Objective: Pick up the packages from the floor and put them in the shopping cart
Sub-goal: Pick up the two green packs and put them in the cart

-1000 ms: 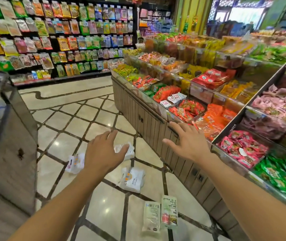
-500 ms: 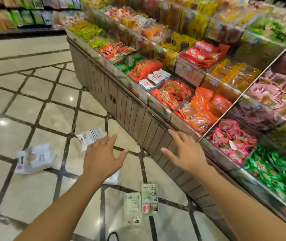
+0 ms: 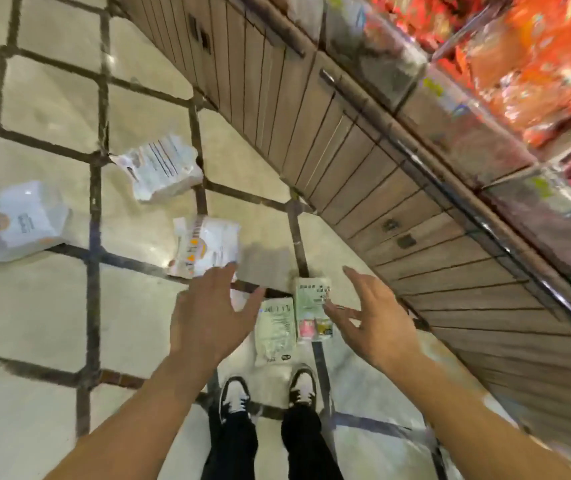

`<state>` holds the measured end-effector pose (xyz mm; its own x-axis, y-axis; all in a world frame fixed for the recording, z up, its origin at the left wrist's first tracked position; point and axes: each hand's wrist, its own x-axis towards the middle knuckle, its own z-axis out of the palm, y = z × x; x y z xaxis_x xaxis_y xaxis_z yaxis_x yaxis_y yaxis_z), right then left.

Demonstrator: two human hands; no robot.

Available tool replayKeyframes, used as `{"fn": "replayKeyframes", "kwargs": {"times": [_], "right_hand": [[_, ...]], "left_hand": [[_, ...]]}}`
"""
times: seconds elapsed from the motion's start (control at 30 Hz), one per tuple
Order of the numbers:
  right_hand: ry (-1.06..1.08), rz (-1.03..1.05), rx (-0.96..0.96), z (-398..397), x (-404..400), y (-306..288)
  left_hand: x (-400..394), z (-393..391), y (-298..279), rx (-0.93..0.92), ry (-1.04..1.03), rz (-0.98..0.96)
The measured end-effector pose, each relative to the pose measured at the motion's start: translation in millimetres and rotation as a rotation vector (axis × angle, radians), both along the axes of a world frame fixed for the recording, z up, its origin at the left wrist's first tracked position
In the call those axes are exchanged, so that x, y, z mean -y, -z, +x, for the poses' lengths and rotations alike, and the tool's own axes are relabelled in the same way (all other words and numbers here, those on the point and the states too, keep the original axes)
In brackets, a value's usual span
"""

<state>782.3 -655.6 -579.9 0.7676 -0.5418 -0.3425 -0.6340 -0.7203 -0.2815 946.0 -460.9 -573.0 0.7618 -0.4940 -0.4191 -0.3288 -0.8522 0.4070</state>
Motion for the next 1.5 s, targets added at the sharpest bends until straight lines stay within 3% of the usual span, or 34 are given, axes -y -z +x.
{"fn": "replayKeyframes", "kwargs": {"times": [0.27,0.53,0.63,0.73,0.87,0.97,1.1,1.23,1.5], "right_hand": [[0.1,0.16,-0.241,-38,35,230],[0.133,0.25,-0.468,-62,61,433],[0.244,0.252,-0.493,-65,64,493],[0.431,0.259,-0.346,-66,68,531],[0.746,0.335,-0.148,-53,88,567],[0.868,0.435,-0.089,-47,102,583],[0.873,0.533,-0.07,-48,112,587],[0.801,0.548,-0.057,-47,112,580],[0.731,0.513,-0.002,-45,100,519]], "left_hand": [[17,-41,237,-0.229,-0.093,0.163],[44,-75,450,-0.292,-0.158,0.183],[48,-88,512,-0.335,-0.203,0.179],[48,-97,558,-0.349,-0.328,0.123],[48,-110,594,-0.408,-0.495,0.031],[52,-117,605,-0.457,-0.61,-0.039],[56,-117,609,-0.508,-0.694,-0.055],[55,-109,606,-0.508,-0.654,-0.023],[49,-85,549,-0.397,-0.696,-0.105]]}}
